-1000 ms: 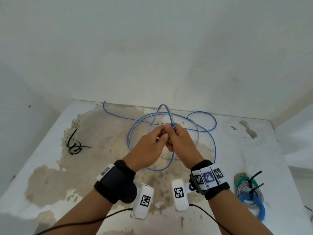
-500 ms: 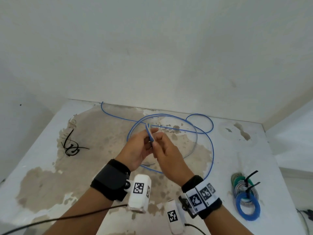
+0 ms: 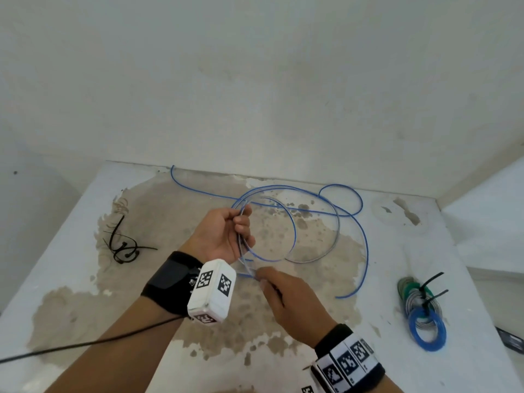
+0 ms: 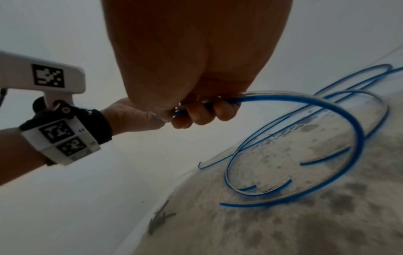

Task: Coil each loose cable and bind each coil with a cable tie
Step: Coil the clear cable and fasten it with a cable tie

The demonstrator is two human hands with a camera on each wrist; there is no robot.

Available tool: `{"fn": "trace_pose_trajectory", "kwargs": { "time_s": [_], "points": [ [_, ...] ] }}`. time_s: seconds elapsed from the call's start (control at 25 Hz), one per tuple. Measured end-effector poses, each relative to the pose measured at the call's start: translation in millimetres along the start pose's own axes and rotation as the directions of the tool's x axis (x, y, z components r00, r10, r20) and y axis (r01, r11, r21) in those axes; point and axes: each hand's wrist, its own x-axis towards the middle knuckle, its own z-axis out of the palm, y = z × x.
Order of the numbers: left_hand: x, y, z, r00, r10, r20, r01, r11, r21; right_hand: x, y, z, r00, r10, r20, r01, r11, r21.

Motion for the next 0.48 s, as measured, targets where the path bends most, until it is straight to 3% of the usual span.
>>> {"fn": "trace_pose_trajectory", "kwargs": {
  "time_s": [0.12,0.2,0.28,0.36,0.44,0.48],
  "points": [
    [-2.5,4.7,-1.8,0.995,-0.082,0.059,0.079,0.995,0.065,-2.7,5.2,-7.1,0.996,-0.008,0.091,0.010,1.000,-0.019],
    [-3.6,3.6,0.9,0.990,-0.083,0.110,0.074,0.994,0.084,2.2,0.7,-17.2,0.995,0.077,0.066,-0.086,0.985,0.148],
    [-4.7,2.6,6.7,0.989,-0.069,0.132,0.057,0.994,0.096,15.4,-3.7,-24.7,0.949,0.310,-0.062,-0.256,0.869,0.424],
    [-6.1,4.0,10.6,0.990,-0.038,0.137,0.022,0.992,0.121,33.2,-9.7,-29.8,0.844,0.528,-0.093,-0.349,0.672,0.653],
    [-8.7,5.3,12.6,0.992,-0.017,0.127,-0.007,0.984,0.181,48.8,-17.6,-33.2,0.793,0.603,-0.089,-0.320,0.536,0.781],
    [-10.4,4.5,13.1,0.993,-0.013,0.116,-0.013,0.975,0.221,54.6,-19.8,-35.6,0.784,0.608,-0.125,-0.283,0.530,0.800]
  ]
}}
